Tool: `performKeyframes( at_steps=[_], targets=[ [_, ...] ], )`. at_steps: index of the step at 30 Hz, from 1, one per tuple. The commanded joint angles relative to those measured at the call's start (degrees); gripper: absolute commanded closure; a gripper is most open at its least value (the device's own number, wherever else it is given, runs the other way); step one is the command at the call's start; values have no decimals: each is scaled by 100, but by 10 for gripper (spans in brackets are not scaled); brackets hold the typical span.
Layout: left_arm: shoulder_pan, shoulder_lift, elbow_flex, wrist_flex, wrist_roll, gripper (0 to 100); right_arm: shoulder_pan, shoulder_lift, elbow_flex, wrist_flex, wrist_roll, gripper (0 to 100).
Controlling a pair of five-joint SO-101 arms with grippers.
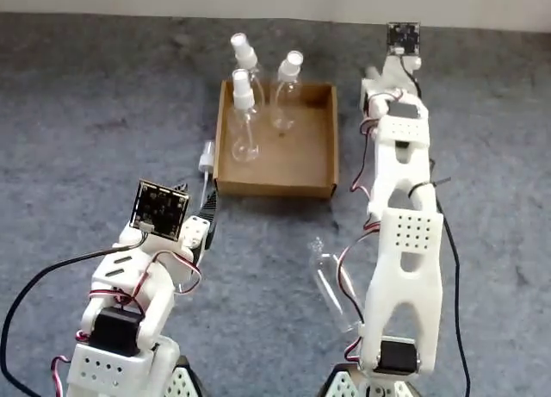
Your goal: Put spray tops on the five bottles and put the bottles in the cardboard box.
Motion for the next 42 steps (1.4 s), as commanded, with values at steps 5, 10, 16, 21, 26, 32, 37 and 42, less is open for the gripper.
performKeyframes(
  at_steps=[5, 10, 16, 21, 26, 32, 37, 42],
  targets=[
    [-57, -75, -31, -123, -18, 884, -92, 374, -48, -945, -35, 768],
    [-57, -75, -31, -123, -18, 884, -57, 479, -48, -963, -18, 877],
    [-57, -75, -31, -123, -18, 884, 110, 426, -57, -567, 193, 993],
    [-48, -75, -31, -123, -18, 884, 233, 259, -699, 1138, 589, 994],
    [-48, -75, -22, -123, -18, 884, 251, 224, -1807, 2800, 615, 994],
    [-48, -75, -22, -123, -18, 884, 251, 180, -2932, 4426, 633, 994],
    [-48, -75, -22, -123, -18, 884, 224, 180, -4066, 5807, 747, 994],
    [-48, -75, -22, -123, -18, 884, 215, -330, -4681, 6782, 1029, 994]
  ],
)
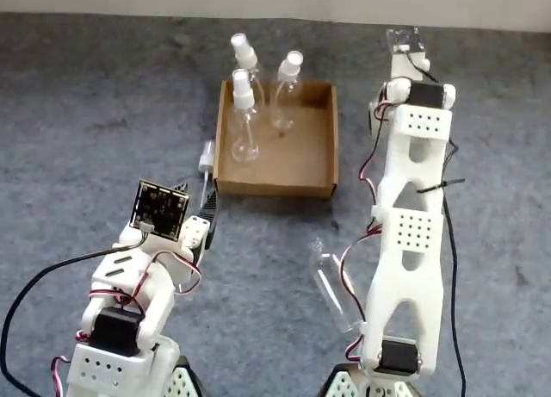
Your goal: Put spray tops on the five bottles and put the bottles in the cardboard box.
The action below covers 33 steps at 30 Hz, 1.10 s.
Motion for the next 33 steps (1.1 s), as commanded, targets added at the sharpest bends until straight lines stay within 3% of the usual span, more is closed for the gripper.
performKeyframes(
  at_steps=[1, 6, 10, 14, 19, 24, 30, 33],
  targets=[
    [-48, -75, -22, -123, -18, 884, 84, -971, -892, 567, 114, 994],
    [-48, -31, -84, -97, -18, 884, 242, -2246, -409, 576, 105, 995],
    [-66, -13, -347, -70, -18, 884, 242, -3820, 1807, 567, 132, 995],
    [-101, -13, -831, 484, -18, 884, -154, -5754, 4347, 549, 281, 995],
    [-681, -4, -1824, 1345, -35, 884, -1534, -8022, 6941, 523, 316, 995],
    [-1297, 84, -2721, 2321, -782, 884, -3284, -9464, 8884, -57, -308, 995],
    [-2369, 1771, -3688, 2892, -1319, 884, -5244, -9604, 10633, -1411, -440, 995],
    [-2651, 2712, -3987, 2892, -1319, 884, -5648, -9147, 11310, -2316, -862, 995]
  ],
)
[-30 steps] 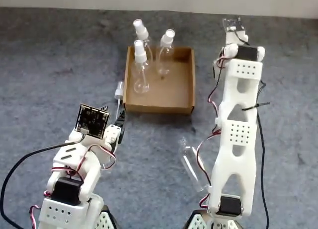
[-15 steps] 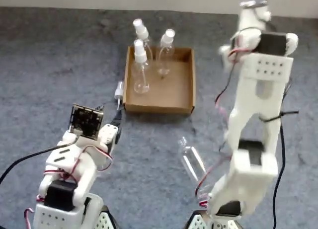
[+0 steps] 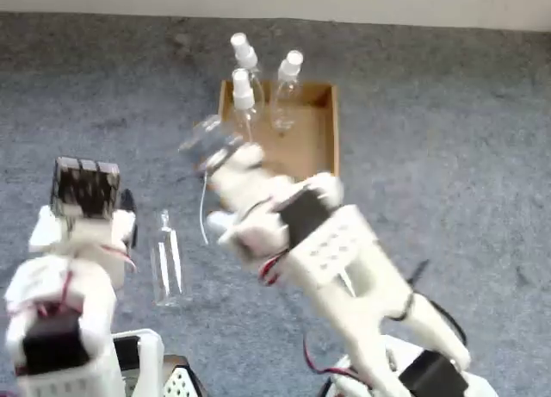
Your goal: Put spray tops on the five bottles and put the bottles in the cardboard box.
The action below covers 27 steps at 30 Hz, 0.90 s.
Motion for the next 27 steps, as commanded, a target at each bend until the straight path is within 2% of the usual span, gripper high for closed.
performKeyframes(
  at_steps=[1, 5, 8, 11, 16, 21, 23, 27],
  targets=[
    [-312, 1103, -567, 44, -70, 884, -418, 409, 602, -1103, -536, 995],
    [-321, 1490, -593, 70, -440, 881, -321, 1218, 725, -2009, -747, 976],
    [-321, 1543, -426, 53, -466, 881, -303, 1684, 637, -2396, -835, 872],
    [-321, 1560, -242, 26, -466, 880, -347, 2000, 549, -2492, -1099, 768],
    [-321, 1569, 48, 26, -475, 880, -347, 2079, 488, -2422, -1152, 717],
    [-286, 1569, 84, 62, -466, 880, -259, 1824, 154, -1305, -730, 716],
    [-251, 1578, 84, 70, -466, 880, 13, 1481, -92, -664, -527, 716],
    [268, 1587, 92, 97, -431, 880, 778, 664, -488, 567, 26, 716]
  ],
)
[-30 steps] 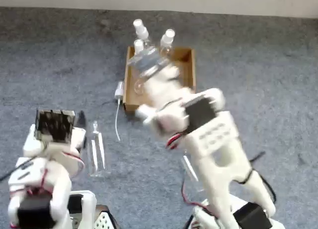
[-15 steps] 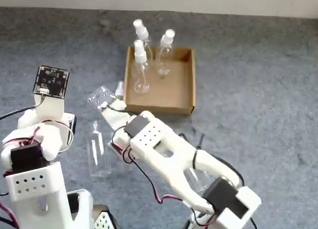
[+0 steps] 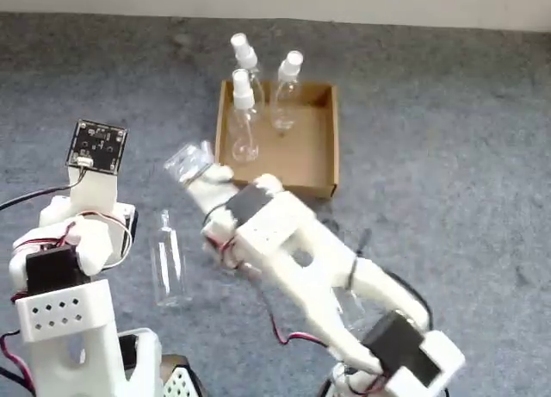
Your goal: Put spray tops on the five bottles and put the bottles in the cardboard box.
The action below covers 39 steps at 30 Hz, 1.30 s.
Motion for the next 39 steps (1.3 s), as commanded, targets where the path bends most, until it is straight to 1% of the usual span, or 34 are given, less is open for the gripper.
performKeyframes(
  at_steps=[1, 2, 5, 8, 10, 13, 14, 18, 20, 24, 28, 31, 34, 39],
  targets=[
    [558, 57, -31, 132, 9, 880, 813, -945, -567, 1112, 580, 716],
    [699, 57, -40, 220, 26, 880, 1130, -1138, -585, 1332, 747, 716],
    [1086, 57, -40, 334, 369, 880, 1974, -1543, -321, 1701, 1582, 716],
    [1516, 66, -31, 352, 607, 880, 2651, -1763, 312, 1648, 2268, 716],
    [1745, 259, -66, 343, 862, 880, 2888, -1763, 840, 1297, 2400, 716],
    [1991, 927, -101, 299, 1169, 875, 2958, -1710, 1833, 409, 2374, 716],
    [2070, 1191, -154, 299, 1248, 859, 2958, -1692, 2167, 163, 2330, 716],
    [2141, 2097, -488, 308, 1477, 786, 2967, -1684, 3160, -497, 2066, 714],
    [2176, 2378, -681, 299, 1670, 779, 2958, -1675, 3512, -822, 1969, 714],
    [2457, 2826, -971, 264, 2426, 776, 2967, -1675, 3925, -1569, 1618, 714],
    [2668, 3292, -989, -149, 3174, 775, 2993, -1675, 4119, -2053, 1424, 724],
    [2677, 3776, -936, -659, 3560, 776, 3002, -1675, 4154, -2105, 1407, 807],
    [2721, 4286, -927, -844, 3824, 779, 3002, -1675, 4171, -2123, 1407, 889],
    [3152, 4831, -945, -835, 4088, 779, 3037, -1675, 4119, -2114, 1407, 940]
  ],
)
